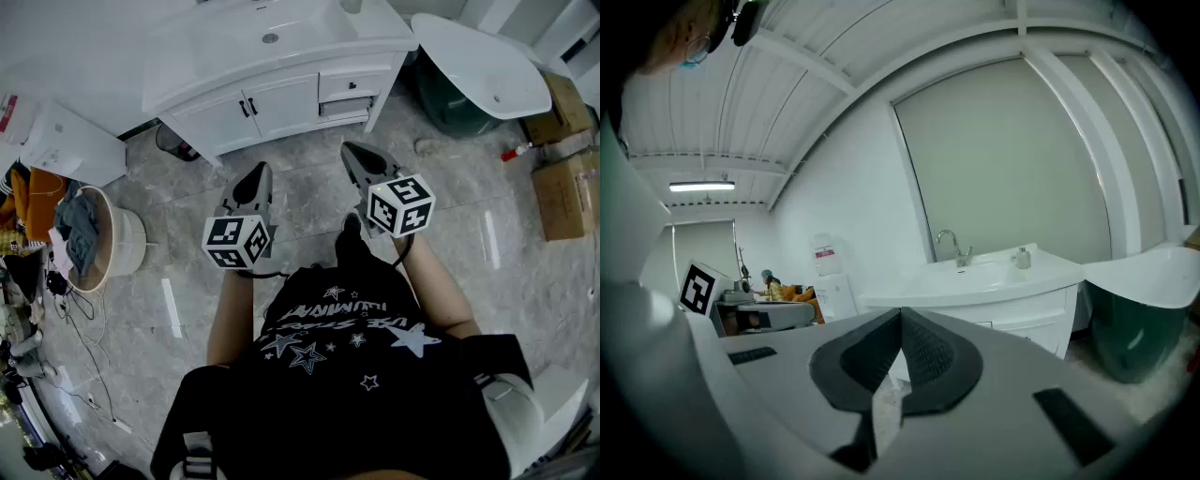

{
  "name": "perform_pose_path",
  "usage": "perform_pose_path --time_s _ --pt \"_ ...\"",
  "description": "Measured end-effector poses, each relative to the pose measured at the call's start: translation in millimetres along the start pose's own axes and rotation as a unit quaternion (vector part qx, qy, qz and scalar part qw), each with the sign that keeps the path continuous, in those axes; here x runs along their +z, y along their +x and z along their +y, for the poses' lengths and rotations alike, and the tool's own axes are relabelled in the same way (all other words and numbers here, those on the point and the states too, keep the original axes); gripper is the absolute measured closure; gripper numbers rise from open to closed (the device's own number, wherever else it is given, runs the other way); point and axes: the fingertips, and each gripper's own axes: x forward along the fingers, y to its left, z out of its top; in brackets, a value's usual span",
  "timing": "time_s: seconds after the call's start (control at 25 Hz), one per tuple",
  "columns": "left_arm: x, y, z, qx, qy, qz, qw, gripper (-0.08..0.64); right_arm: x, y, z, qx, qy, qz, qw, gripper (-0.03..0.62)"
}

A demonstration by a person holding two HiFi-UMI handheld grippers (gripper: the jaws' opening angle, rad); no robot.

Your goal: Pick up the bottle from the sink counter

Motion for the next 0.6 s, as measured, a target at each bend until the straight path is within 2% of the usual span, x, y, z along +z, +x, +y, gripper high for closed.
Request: perform_pose_path --time_s 0.32,0.6 --pt "-6.4 0.6 -0.8 0.001 -0.004 0.009 1.0 0.551 -6.1 -3.4 -0.6 -0.001 -0.003 0.009 1.0 0.586" --pt "-18.0 -5.7 -2.3 0.001 -0.014 0.016 0.9998 0.552 -18.2 -5.8 -3.7 -0.008 0.017 0.01 1.0 0.586"
